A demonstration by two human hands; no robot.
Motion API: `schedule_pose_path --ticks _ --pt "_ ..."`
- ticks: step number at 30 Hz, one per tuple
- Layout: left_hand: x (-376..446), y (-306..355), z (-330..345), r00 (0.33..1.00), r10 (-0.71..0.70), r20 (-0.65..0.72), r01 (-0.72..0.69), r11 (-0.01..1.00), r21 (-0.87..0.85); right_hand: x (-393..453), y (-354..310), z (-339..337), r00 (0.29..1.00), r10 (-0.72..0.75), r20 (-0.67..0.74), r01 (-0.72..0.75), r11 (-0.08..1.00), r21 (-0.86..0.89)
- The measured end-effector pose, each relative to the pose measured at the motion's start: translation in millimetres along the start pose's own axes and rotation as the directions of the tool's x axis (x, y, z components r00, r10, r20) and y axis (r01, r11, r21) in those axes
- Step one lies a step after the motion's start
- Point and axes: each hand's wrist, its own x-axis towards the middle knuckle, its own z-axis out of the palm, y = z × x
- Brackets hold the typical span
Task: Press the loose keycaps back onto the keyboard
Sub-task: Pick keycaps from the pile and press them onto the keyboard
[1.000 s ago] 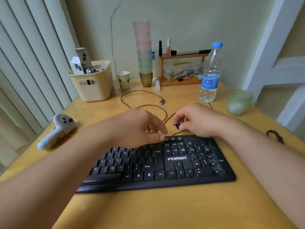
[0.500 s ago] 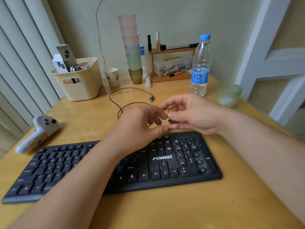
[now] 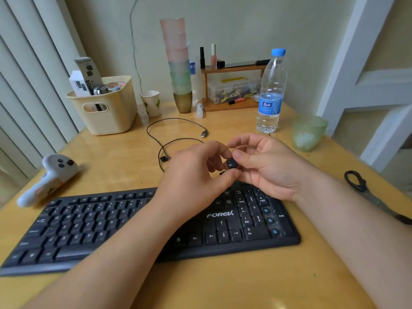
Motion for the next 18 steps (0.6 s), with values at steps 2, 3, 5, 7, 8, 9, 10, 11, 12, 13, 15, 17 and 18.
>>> schedule_pose_path --ticks 2,3,5,7,8,9,10,11,12,13,15,17,18 --pt "0 0 0 1.000 0.005 -0.021 -0.005 1.000 0.019 -1 0 1 1.000 -0.008 -0.005 0.008 1.000 0.021" --pt "0 0 1 0.999 0.011 -0.032 -0.010 1.000 0.030 -1 1 2 1.000 -0.009 -0.005 0.009 0.999 0.034" --pt "0 0 1 0.999 0.023 -0.042 -0.021 0.998 0.058 -2 2 4 1.000 -0.009 -0.004 0.009 0.999 0.053" --pt "1 1 0 0.999 0.027 -0.046 -0.024 0.997 0.072 -3 1 4 1.000 -0.012 -0.006 0.013 0.999 0.052" --pt "1 0 -1 0.998 0.028 -0.049 -0.024 0.997 0.073 -4 0 3 1.000 -0.017 -0.011 0.017 0.999 0.049" --pt "1 0 -2 0.998 0.028 -0.050 -0.024 0.997 0.075 -4 0 2 1.000 -0.021 -0.015 0.022 0.999 0.042" --pt "1 0 -2 0.998 0.027 -0.051 -0.023 0.997 0.076 -5 -1 1 0.999 -0.029 -0.015 0.029 0.999 0.020" --pt "1 0 -3 0.998 0.026 -0.054 -0.022 0.997 0.077 -6 -1 0 0.999 -0.041 -0.011 0.041 0.999 -0.027" --pt "0 0 -3 0.998 0.024 -0.057 -0.019 0.997 0.077 -6 -1 -1 0.998 -0.060 -0.004 0.059 0.994 -0.097" --pt "0 1 -3 0.998 0.021 -0.058 -0.016 0.997 0.078 -7 -1 -2 0.996 -0.084 0.004 0.083 0.981 -0.177" --pt "-1 2 -3 0.999 0.007 -0.046 -0.003 0.997 0.074 -9 -2 -4 0.990 -0.141 0.007 0.135 0.932 -0.336" --pt "-2 2 -4 0.999 -0.008 -0.031 0.010 0.999 0.052 -11 -4 -5 0.982 -0.190 0.017 0.177 0.876 -0.448" --pt "-2 3 -4 0.999 -0.015 -0.028 0.016 0.999 0.042 -12 -6 -6 0.979 -0.202 0.021 0.186 0.850 -0.493"
